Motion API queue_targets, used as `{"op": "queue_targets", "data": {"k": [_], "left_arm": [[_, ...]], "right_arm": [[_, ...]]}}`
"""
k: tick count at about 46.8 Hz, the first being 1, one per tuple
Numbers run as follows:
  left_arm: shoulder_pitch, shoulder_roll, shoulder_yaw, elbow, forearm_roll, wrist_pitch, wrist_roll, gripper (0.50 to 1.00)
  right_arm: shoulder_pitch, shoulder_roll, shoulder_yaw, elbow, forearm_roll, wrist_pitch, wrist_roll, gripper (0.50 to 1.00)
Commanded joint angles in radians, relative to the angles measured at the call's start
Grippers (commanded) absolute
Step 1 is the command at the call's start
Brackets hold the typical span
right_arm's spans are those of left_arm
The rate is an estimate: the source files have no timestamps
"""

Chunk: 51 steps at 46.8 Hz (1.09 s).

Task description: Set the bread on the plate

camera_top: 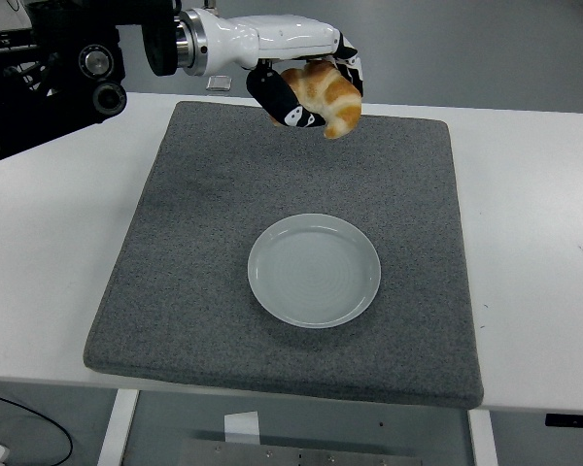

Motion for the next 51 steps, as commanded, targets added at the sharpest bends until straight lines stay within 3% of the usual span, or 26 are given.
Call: {"op": "queue_targets", "data": {"k": [1,8,22,51], "left_arm": [[0.004,-0.008,0.001,0.000,0.003,0.002,0.000,0.500],[0.023,-0.015,0.012,0.000,0.015,0.004,0.000,0.500],[0.127,-0.091,0.034,0.001,0.043,0.011,0.003,0.500],[0.276,-0.162,0.110,0.029,0.209,0.109,0.003,0.500]], "right_arm": [[0.001,0.000,0.000,0.000,0.000,0.000,0.000,0.932],[-0.001,0.000,0.000,0.000,0.000,0.000,0.000,0.932],[0.001,0.000,0.000,0.000,0.000,0.000,0.000,0.932],[0.001,0.000,0.000,0.000,0.000,0.000,0.000,0.932]]}}
